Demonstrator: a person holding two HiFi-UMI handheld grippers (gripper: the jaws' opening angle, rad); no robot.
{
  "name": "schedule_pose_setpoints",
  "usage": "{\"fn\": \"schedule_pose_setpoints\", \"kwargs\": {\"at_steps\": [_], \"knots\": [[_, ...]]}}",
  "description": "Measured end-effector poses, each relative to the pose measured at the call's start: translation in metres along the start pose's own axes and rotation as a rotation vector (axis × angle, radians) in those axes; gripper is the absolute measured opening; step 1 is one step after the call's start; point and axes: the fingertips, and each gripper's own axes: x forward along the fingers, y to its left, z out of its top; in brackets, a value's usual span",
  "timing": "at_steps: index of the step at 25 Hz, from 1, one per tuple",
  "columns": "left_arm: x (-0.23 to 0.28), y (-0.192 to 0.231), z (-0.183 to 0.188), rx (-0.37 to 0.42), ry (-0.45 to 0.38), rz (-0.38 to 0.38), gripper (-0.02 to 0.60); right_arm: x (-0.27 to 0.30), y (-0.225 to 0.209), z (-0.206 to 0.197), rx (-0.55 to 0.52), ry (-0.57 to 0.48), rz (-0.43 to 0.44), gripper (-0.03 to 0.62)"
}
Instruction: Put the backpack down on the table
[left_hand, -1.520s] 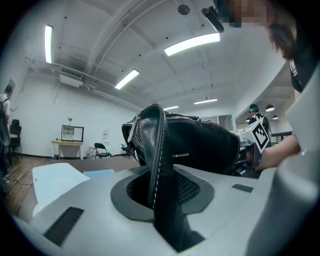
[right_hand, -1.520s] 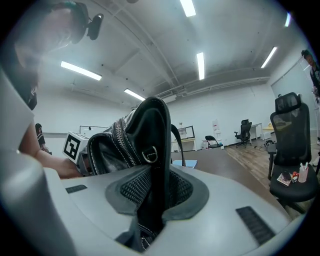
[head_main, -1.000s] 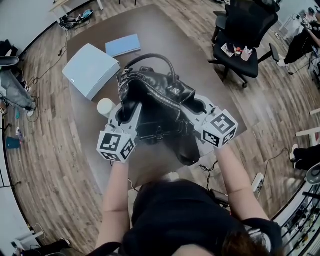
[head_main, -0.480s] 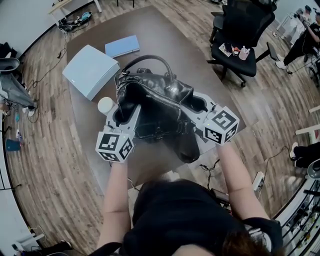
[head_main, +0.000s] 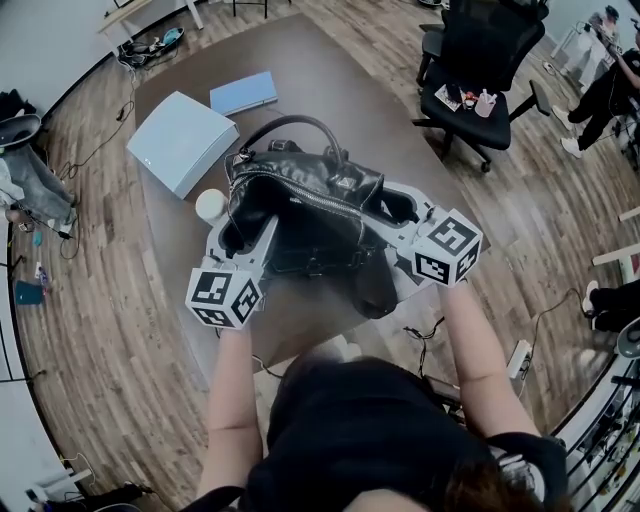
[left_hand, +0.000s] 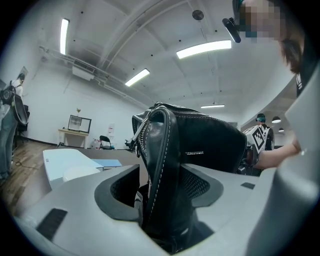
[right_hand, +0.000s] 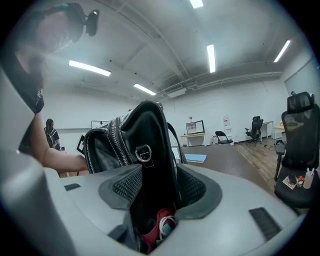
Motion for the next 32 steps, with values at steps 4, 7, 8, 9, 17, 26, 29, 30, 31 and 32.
{"fn": "schedule_pose_setpoints", "kwargs": {"at_steps": [4,7,8,9,17,26,29,30,31,32], "knots": [[-0.013,-0.005,-0.002,-0.002,0.002,0.012,0.261,-0.011,0.007,-0.002,0.016,0.003,0.008,0.226],[-0.019,-0.009,-0.001,-0.005,-0.002,0.015,0.262,-0.019,0.007,-0.003,0.038,-0.002,0.0,0.232],[-0.021,-0.01,-0.001,-0.003,-0.002,0.015,0.262,-0.023,0.006,-0.003,0.047,-0.006,-0.005,0.232],[-0.023,-0.012,-0.001,0.0,-0.002,0.015,0.264,-0.026,0.005,-0.004,0.055,-0.009,-0.012,0.232],[-0.042,-0.021,-0.003,0.002,-0.003,0.04,0.264,-0.059,-0.001,-0.008,0.072,-0.013,-0.095,0.23],[-0.078,-0.019,-0.011,-0.014,-0.019,0.129,0.247,-0.083,0.009,-0.015,0.089,-0.033,-0.18,0.19],[-0.091,-0.023,-0.011,-0.018,-0.029,0.137,0.228,-0.087,0.015,-0.015,0.095,-0.042,-0.194,0.168],[-0.096,-0.025,-0.01,-0.02,-0.032,0.139,0.221,-0.089,0.017,-0.016,0.097,-0.044,-0.198,0.161],[-0.101,-0.027,-0.01,-0.023,-0.037,0.142,0.213,-0.09,0.02,-0.016,0.099,-0.046,-0.201,0.153],[-0.105,-0.029,-0.01,-0.026,-0.042,0.143,0.204,-0.092,0.023,-0.017,0.101,-0.048,-0.204,0.143]]}}
